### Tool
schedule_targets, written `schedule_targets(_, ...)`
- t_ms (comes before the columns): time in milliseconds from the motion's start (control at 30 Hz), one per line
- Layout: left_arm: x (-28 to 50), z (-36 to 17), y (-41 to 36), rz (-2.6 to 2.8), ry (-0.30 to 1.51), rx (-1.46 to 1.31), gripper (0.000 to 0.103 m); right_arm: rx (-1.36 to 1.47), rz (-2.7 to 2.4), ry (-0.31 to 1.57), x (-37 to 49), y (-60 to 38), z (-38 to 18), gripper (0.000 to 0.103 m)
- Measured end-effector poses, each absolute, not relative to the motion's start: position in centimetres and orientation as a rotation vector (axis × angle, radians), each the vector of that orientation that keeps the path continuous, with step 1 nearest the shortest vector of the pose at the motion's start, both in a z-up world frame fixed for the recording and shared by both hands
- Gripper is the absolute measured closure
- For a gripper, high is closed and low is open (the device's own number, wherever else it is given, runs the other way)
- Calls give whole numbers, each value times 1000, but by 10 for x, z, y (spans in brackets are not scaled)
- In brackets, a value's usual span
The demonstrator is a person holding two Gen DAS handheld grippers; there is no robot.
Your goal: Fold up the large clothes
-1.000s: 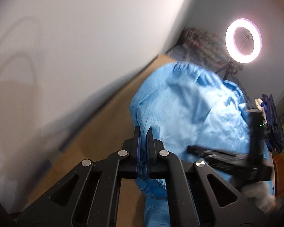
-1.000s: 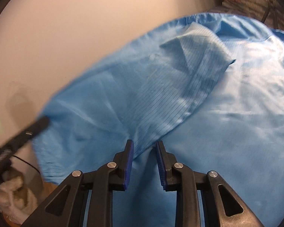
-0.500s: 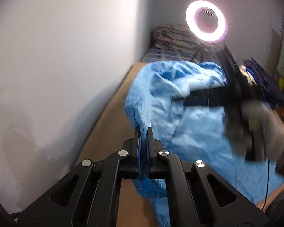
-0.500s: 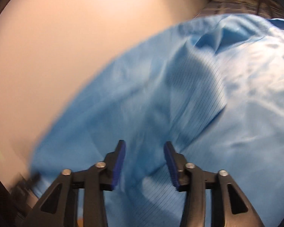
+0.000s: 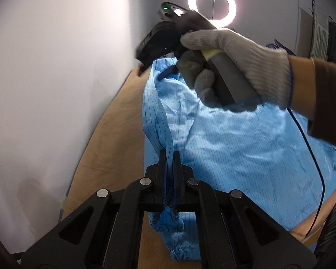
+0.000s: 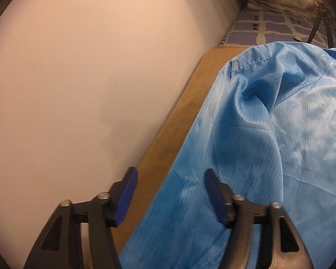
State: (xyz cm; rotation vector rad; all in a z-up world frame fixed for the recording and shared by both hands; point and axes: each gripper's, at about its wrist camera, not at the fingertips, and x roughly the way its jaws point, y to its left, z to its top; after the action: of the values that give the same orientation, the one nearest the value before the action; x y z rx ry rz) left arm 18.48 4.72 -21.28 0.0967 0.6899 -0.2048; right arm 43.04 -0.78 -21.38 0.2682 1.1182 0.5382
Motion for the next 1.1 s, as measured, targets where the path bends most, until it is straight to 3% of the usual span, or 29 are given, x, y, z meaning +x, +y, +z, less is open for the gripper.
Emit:
schedule_targets(100,183,-216,48,-216,698,90,102,227,518,1140,424,-11,-213,97)
schedule_targets(200,179,-215,46,-238,706,90,102,190,506,1109,410,-29,-205,103)
schedule_targets(533,147,-197,22,-372,703,114,101,283,432,1068,361,-124,-195,103)
schedule_targets(633,132,-191,24,-407,709,89,89,315,382,1073,344,-157,-203,103)
schedule_targets(700,125,-190,31,-417,720,51,72,336,343,1091,329,-180,-214,103)
schedule_targets(967,139,-221,63,-400,897,-179,70,341,217,1223,292,-229,-274,103)
schedule_targets(1067,158,-240,67,-427,982,-298,62,424,228,1225,286,-243,-286,102)
schedule_targets(1100,165,-246,67,-438,1003,-337,62,434,236,1222,284,-245,-285,97)
